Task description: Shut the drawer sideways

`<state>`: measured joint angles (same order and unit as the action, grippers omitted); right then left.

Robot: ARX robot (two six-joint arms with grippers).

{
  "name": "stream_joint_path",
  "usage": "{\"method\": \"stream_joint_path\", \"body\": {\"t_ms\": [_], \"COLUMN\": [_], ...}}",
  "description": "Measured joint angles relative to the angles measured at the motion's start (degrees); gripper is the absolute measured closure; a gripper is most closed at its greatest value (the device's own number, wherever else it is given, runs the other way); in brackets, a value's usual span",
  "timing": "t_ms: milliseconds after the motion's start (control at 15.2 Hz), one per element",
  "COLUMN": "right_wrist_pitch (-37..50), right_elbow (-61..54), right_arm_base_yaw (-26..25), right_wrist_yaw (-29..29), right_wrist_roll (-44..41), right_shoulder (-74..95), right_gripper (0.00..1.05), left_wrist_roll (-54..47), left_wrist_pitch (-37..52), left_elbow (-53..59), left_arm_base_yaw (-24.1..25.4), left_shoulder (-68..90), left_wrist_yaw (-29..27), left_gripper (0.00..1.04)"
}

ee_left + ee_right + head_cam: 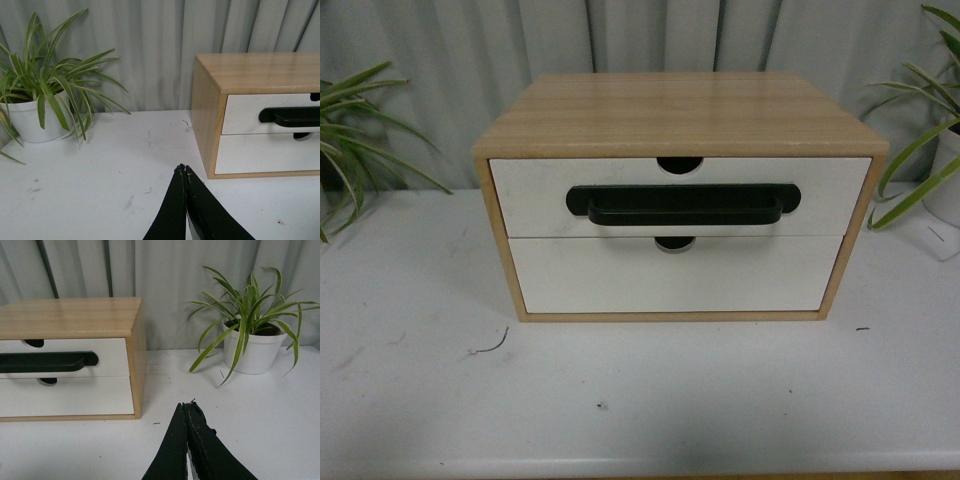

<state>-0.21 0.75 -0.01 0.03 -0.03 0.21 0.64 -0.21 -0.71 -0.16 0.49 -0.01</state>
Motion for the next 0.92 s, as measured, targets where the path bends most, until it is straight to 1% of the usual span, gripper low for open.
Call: {"method": "stream_joint_path", "body": {"t_ms": [66, 132, 197, 263, 329, 461, 526, 921], "right_wrist_pitch": [0.0, 0.0, 0.0, 0.0, 0.0, 0.0, 0.0, 0.0], "right_elbow": [0.0, 0.0, 0.0, 0.0, 0.0, 0.0, 0.0, 0.0], "right_arm_base_yaw": [0.0, 0.0, 0.0, 0.0, 0.0, 0.0, 0.0, 0.0], "right_wrist_yaw": [0.0, 0.0, 0.0, 0.0, 0.0, 0.0, 0.0, 0.0], "right_wrist_roll": [0.0, 0.0, 0.0, 0.0, 0.0, 0.0, 0.0, 0.0], "right_shoulder": [0.0, 0.0, 0.0, 0.0, 0.0, 0.0, 0.0, 0.0], "right_gripper": [0.97, 0.86, 0.68, 0.57, 0.42, 0.19, 0.06, 0.06], "left_wrist_roll": [0.0, 0.0, 0.0, 0.0, 0.0, 0.0, 0.0, -0.1], "left_wrist_pitch": [0.0, 0.0, 0.0, 0.0, 0.0, 0.0, 0.0, 0.0], "left_elbow": [0.0, 0.0, 0.0, 0.0, 0.0, 0.0, 0.0, 0.0], "left_arm_base_yaw": [0.0, 0.0, 0.0, 0.0, 0.0, 0.0, 0.0, 0.0], "left_shoulder": [0.0, 0.0, 0.0, 0.0, 0.0, 0.0, 0.0, 0.0], "left_wrist_yaw": [0.0, 0.0, 0.0, 0.0, 0.0, 0.0, 0.0, 0.0], "left_gripper": [0.95, 0.85, 0.67, 0.56, 0.43, 0.18, 0.07, 0.07]}}
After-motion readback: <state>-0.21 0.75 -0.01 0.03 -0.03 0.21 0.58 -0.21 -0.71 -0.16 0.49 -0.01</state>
